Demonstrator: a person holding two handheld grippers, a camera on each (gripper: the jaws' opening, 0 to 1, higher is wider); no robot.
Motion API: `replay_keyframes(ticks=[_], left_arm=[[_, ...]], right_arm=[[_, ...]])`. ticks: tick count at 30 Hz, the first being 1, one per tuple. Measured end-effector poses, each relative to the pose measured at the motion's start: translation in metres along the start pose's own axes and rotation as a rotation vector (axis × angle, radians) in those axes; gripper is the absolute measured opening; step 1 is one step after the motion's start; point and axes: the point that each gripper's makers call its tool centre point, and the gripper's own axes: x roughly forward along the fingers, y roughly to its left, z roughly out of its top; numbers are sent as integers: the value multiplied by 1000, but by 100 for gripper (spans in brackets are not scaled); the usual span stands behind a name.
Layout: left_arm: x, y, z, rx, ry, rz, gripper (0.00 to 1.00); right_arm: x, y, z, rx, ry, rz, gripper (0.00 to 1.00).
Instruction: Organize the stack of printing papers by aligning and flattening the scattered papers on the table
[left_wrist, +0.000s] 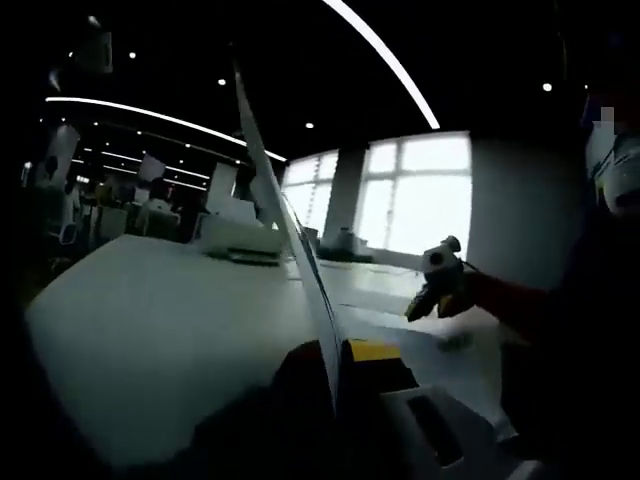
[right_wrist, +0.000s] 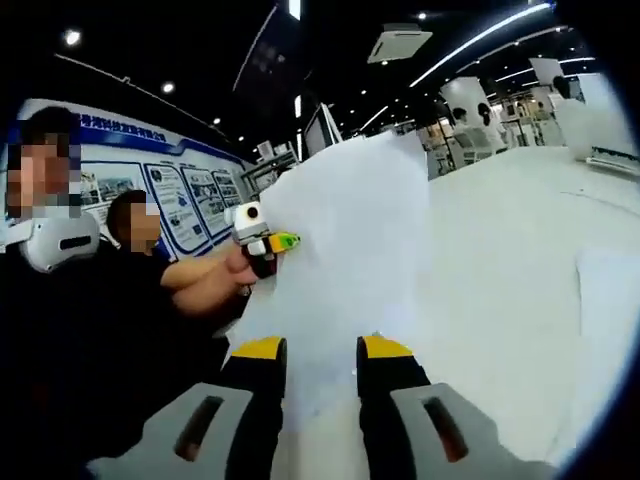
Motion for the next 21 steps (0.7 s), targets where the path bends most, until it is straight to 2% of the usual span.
replay_keyframes(ticks=[5,8,13,21], left_arm=[[-2,-2,3,33,-18,-5,6],[-2,-4,3,48,-26,-6,6],[-3,-4,4,58,-32,3,6],[-3,-2,3,56,-30,4,6]], right_arm=[[-14,-11,12,-33,-62,-70,25],[-23,-24,24,-74,-128,-161,25],[-39,-33,44,-117,-226,-249,25],[-51,-37,61,-217,-265,-362,29]])
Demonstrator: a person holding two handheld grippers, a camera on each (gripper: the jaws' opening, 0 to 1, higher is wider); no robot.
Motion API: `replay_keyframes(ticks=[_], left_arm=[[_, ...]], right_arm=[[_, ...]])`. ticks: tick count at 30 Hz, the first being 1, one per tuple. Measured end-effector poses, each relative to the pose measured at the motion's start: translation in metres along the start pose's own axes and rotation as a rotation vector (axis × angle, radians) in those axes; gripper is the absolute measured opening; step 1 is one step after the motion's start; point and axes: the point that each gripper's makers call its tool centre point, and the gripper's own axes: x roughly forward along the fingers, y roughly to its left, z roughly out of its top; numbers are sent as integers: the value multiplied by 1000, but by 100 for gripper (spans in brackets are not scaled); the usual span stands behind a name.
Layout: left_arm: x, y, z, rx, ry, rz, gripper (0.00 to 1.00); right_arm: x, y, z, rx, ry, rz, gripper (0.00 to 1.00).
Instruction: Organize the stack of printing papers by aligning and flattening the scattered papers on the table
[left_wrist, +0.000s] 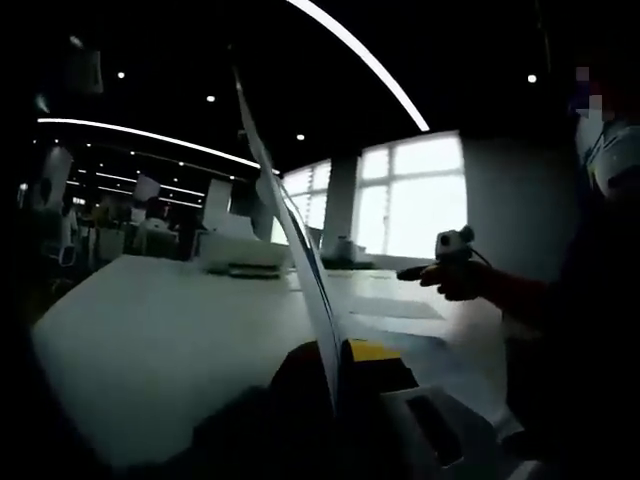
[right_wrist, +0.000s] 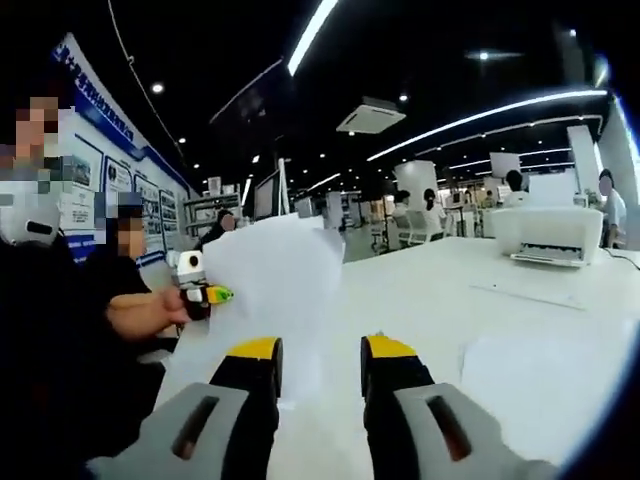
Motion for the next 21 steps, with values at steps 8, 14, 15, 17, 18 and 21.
replay_keyframes(ticks=[8,14,15,17,18,21], left_arm=[[0,1,1,-13,-5,-2,6],[0,1,0,-12,1,-4,6],[0,1,0,-12,1,-4,6],[0,1,0,-13,0,-6,6],[0,1,0,-13,-1,-7,6],[0,1,0,-12,1,-8,6]], right_arm=[[-10,-16,8,-66,-14,-115,39],[-22,-41,7,-67,-21,-172,47],[-24,-44,7,-65,-21,-182,48],[-28,-50,7,-64,-22,-205,52],[-30,-53,8,-60,-23,-219,54],[-35,-64,6,-56,-21,-257,61]])
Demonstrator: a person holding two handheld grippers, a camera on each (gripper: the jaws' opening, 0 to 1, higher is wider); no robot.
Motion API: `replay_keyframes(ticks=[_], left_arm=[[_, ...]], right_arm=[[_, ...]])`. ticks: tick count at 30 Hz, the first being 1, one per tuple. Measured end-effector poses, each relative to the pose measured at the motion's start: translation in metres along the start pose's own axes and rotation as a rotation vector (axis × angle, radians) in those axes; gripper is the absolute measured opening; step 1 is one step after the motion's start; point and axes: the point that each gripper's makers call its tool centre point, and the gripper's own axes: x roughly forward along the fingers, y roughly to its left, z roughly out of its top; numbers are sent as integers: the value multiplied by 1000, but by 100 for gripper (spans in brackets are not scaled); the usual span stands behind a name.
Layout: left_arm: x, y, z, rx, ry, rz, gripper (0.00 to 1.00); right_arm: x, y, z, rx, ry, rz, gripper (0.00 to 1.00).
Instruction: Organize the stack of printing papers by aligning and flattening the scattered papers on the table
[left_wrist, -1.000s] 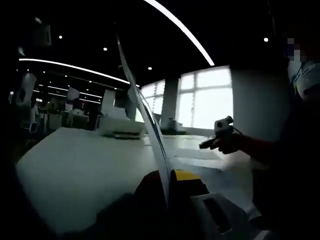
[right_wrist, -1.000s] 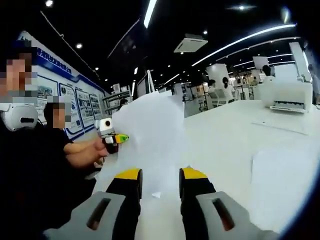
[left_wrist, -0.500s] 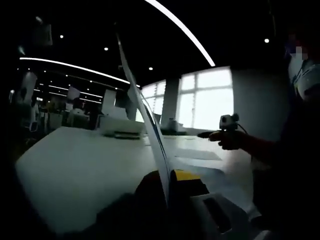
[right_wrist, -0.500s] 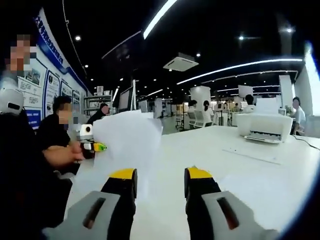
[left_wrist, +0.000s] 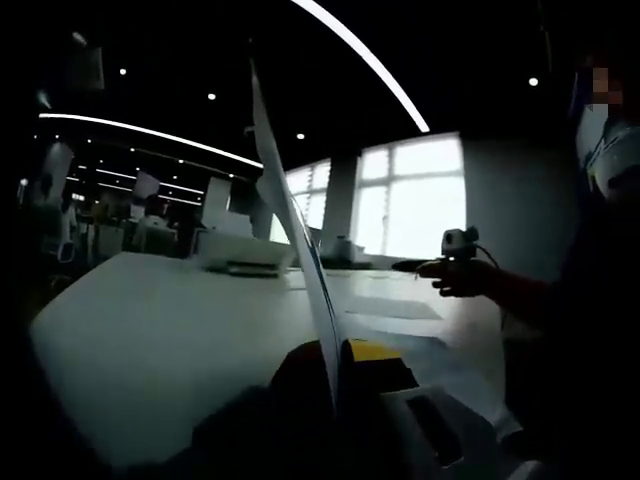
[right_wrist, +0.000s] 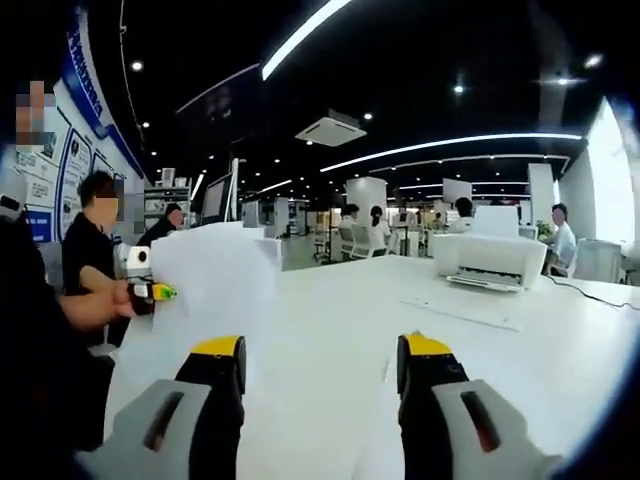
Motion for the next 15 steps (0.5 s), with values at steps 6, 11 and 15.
replay_keyframes(ticks=[6,11,15], left_arm=[[0,0,0,2,-1,-2,6],[0,-1,0,5,0,-1,6],[0,-1,0,4,0,0,6]], right_arm=[[-9,-21,-8,11,32,-69,67],[-17,-30,-10,21,38,-99,70],[-22,-35,-13,33,50,-120,71]])
